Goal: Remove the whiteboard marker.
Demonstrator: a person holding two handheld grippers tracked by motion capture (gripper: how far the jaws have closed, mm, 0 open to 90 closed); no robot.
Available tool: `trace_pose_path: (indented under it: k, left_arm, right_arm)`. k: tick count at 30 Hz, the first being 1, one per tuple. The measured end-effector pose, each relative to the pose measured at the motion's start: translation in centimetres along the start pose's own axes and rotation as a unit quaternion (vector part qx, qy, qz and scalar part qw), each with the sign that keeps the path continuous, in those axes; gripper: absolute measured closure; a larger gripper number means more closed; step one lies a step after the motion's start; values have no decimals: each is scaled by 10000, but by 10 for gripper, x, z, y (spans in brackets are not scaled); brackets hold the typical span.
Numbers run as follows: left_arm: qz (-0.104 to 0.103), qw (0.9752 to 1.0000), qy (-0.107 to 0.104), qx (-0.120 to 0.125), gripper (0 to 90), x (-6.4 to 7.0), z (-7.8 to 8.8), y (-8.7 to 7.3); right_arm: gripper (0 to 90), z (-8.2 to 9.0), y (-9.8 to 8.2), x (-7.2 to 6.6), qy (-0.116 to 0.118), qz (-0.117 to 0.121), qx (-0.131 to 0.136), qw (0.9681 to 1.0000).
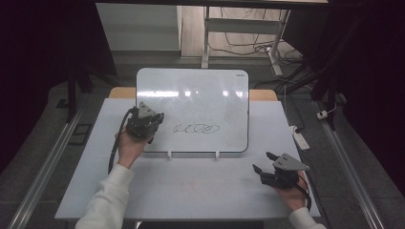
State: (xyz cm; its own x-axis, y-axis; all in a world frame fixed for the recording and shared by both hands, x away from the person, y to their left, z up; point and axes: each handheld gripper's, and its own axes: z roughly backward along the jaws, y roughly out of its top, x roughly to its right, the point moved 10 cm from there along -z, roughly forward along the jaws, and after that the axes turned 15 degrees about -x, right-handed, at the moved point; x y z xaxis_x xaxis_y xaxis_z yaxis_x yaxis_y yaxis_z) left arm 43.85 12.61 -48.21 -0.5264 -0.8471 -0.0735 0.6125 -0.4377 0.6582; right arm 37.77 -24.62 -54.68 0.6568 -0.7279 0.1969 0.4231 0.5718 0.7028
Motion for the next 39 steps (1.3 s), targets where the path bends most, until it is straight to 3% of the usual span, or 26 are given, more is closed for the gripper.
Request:
trace_pose_path:
  k: [4,8,9,15,25,30,39]
  left_arm:
    - [-28,9986,-454,267,819,15,10,8]
    - [-97,9969,-678,381,819,25,15,12]
    - [-108,9951,-867,462,819,32,19,15]
    - [-317,9901,-1239,580,819,58,25,22]
    - [-768,9835,-1534,574,819,103,23,30]
    - [-840,9804,-1674,607,819,120,20,35]
    - [-1036,9754,-1840,626,819,151,10,47]
  right_arm:
    - [295,0,2,-2,134,-48,42,9999]
    - [295,0,3,-3,206,-81,50,9997]
    - [295,-1,3,-3,222,-80,53,9997]
    - [298,0,12,-7,333,-164,124,9992]
    - [287,-1,46,-29,750,-269,326,9963]
    - [281,-5,59,-42,928,-254,315,9949]
    - [309,-13,86,-73,1509,-170,244,9881]
